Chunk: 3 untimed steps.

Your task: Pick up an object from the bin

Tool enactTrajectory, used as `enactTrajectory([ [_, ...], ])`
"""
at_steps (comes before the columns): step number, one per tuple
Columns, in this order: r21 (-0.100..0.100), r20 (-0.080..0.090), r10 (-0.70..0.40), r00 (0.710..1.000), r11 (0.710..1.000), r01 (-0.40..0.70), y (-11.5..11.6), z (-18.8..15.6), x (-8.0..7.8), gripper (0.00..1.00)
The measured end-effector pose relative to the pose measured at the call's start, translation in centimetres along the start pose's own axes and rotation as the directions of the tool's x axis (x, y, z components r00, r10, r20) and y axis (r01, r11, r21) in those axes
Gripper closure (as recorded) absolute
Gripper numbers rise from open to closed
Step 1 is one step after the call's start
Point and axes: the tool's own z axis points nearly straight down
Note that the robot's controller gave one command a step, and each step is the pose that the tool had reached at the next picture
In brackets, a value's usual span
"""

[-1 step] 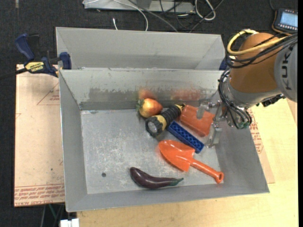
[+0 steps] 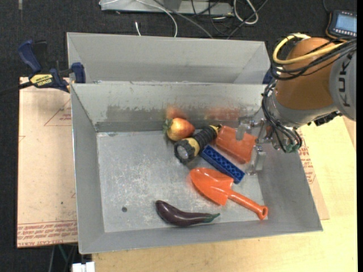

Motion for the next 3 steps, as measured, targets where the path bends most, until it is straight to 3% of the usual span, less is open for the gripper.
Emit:
enactTrajectory([
  [1,0.002,0.025,-0.280,0.960,0.960,0.280,-2.8,9.7,-4.9,0.00],
  [2,0.003,0.018,-0.281,0.959,0.960,0.281,-2.4,7.8,-3.8,0.00],
  [3,0.027,0.057,-0.471,0.880,0.882,0.470,-4.7,9.5,-6.4,0.00],
])
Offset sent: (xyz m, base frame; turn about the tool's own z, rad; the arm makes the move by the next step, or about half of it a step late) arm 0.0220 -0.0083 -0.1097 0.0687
